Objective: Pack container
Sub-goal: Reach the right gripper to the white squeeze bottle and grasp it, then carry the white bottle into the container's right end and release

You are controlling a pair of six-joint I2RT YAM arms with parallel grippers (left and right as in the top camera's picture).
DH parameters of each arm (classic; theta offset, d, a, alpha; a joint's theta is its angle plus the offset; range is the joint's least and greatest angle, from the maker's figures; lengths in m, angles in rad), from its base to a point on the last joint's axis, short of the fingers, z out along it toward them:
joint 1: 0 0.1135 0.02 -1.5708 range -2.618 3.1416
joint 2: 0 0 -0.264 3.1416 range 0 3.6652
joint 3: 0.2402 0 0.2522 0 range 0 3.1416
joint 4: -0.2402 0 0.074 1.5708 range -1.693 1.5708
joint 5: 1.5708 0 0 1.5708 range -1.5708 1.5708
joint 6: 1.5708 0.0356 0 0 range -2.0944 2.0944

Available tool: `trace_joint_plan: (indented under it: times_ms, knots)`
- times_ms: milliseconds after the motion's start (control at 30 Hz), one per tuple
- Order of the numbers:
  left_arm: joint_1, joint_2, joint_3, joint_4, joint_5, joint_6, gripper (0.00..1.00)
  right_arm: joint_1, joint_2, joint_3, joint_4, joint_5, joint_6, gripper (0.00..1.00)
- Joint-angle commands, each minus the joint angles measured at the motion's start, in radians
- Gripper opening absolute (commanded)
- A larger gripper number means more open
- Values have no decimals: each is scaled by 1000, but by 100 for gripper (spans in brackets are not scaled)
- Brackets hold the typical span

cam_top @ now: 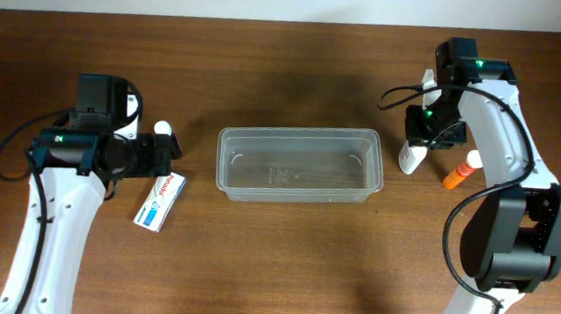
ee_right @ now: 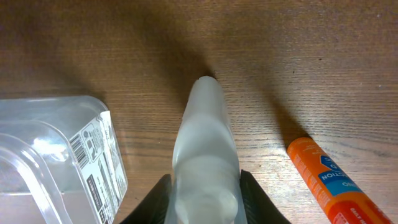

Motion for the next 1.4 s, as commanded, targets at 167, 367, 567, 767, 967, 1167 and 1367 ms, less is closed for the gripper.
trace_joint_plan:
  times_ms: [167,367,567,767,967,1167,1367]
  knots:
    - [-1,4,22,-1,10,15,99,3,-80,195,-142,-41,2,22]
    - [-1,4,22,0,7,15,99,11,-164,339,-304,-150,1,22]
    - [-1,4,22,0,7,15,99,100,-226,347,-365,-163,1,22]
    - [-1,4,22,-1,8,15,99,233,-198,315,-348,-162,4,22]
    - [-1,4,22,-2,8,15,99,292,-177,223,-300,-106,68,21]
    - [-1,4,22,-2,7,15,99,272,-177,74,-148,-98,81,21]
    - [-1,4,22,-1,8,15,99,270,-175,-79,47,-97,80,21]
